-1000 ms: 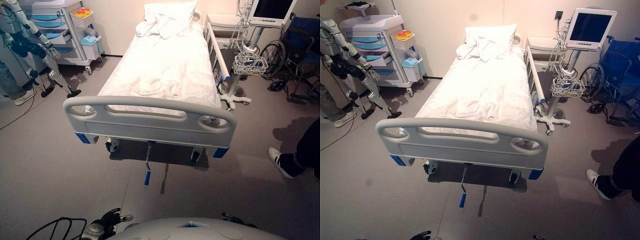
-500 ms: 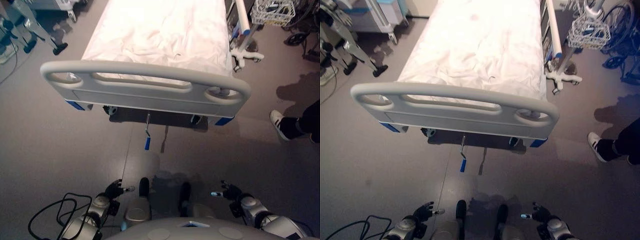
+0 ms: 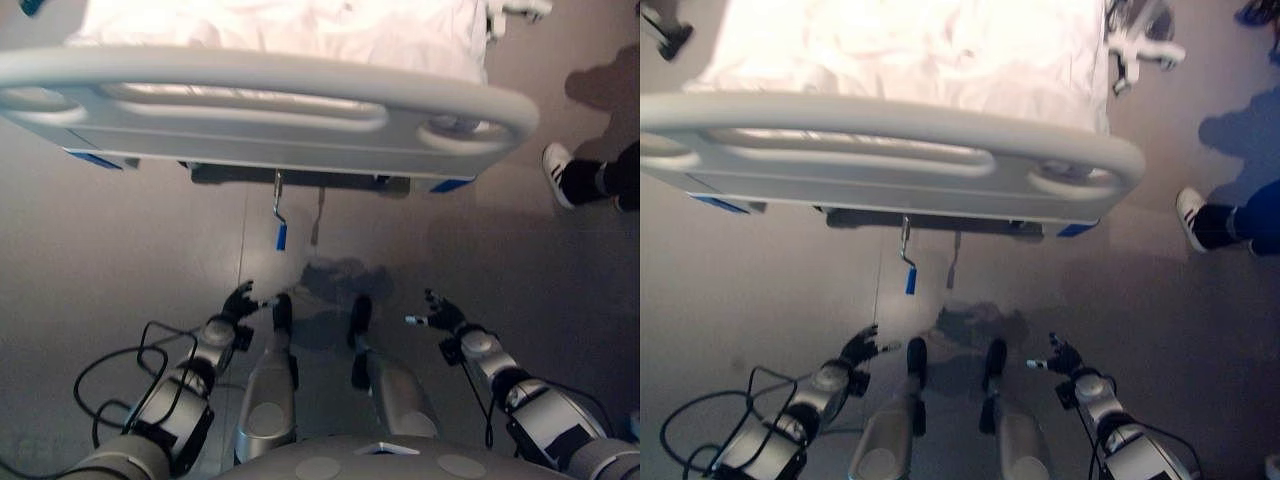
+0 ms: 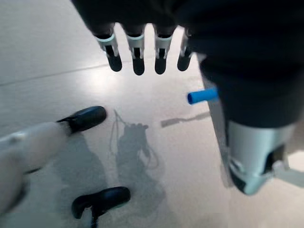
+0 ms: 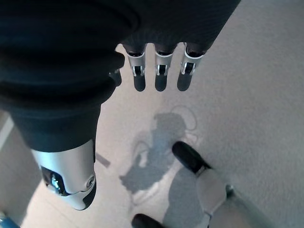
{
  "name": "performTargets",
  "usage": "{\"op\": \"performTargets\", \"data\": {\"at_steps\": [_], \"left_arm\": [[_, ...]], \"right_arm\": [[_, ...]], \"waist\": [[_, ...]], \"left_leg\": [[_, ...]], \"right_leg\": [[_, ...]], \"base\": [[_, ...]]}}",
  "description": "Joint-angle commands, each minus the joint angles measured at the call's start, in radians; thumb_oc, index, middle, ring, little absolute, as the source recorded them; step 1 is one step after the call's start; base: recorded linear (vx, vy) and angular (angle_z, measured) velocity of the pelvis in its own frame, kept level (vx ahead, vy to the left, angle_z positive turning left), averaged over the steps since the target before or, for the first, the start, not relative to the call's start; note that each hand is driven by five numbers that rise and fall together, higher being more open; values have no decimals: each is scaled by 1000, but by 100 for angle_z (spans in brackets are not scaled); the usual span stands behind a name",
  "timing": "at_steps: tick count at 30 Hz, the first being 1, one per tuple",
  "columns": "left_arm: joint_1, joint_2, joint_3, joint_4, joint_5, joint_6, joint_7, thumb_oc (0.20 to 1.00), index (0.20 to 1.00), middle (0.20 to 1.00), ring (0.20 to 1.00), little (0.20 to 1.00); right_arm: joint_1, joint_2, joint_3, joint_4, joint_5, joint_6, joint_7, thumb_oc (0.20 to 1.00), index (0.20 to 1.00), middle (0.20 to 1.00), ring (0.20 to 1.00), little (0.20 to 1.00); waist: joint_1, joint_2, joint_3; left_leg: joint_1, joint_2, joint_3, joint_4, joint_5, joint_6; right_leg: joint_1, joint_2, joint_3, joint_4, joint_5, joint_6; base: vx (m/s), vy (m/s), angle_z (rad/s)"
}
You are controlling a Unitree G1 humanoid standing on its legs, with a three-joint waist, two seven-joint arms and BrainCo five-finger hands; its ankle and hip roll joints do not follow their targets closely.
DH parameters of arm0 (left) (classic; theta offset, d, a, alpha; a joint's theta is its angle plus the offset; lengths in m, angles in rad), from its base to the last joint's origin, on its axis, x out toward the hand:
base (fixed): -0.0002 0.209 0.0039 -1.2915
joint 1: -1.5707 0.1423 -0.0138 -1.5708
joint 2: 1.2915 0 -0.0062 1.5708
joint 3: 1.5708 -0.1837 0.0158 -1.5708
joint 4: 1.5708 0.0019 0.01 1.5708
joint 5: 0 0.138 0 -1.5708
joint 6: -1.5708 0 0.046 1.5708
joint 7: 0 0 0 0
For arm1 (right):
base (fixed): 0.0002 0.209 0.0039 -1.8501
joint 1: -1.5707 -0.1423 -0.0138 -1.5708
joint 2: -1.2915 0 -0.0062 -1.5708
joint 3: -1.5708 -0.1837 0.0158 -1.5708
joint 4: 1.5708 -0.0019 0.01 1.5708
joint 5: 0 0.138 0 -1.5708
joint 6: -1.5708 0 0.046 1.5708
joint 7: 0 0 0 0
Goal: Raise the hospital bed
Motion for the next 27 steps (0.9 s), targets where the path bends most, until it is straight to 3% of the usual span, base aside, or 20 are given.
{"op": "performTargets", "data": {"at_steps": [1, 14, 15, 27], "left_arm": [[-48, 1, 1, 15, -60, -36, 47, 1000, 1000, 1000, 1000, 1000], [-178, 72, 6, 30, -180, -66, 94, 1000, 1000, 1000, 1000, 1000], [-184, 76, 4, 33, -184, -67, 96, 1000, 1000, 1000, 1000, 1000], [-281, 158, -10, 9, -235, -97, 133, 1000, 1000, 1000, 1000, 1000]], "right_arm": [[-32, -46, 44, -50, 44, -47, -46, 1000, 1000, 1000, 1000, 1000], [-127, -59, 91, -139, 59, -82, -123, 1000, 1000, 1000, 1000, 1000], [-132, -60, 96, -139, 58, -86, -125, 1000, 1000, 1000, 1000, 1000], [-156, -99, 113, -272, 85, -128, -172, 1000, 1000, 1000, 1000, 1000]], "waist": [[-18, 9, 6], [-53, -3, 63], [-53, 2, 64], [-82, -17, 103]], "left_leg": [[-56, -40, -9, 18, -16, 40], [-189, -38, 4, 7, 0, 33], [-184, -36, -4, 4, -23, 29], [-321, -39, -7, 56, -34, 30]], "right_leg": [[-112, 12, 9, 106, 14, 50], [-256, 20, 33, 93, 48, 56], [-257, 24, 37, 100, 24, 64], [-377, 16, 49, 112, 45, 70]], "base": [[-41, 5, -7], [-19, 8, -4], [55, 7, -2], [5, 1, 0]]}}
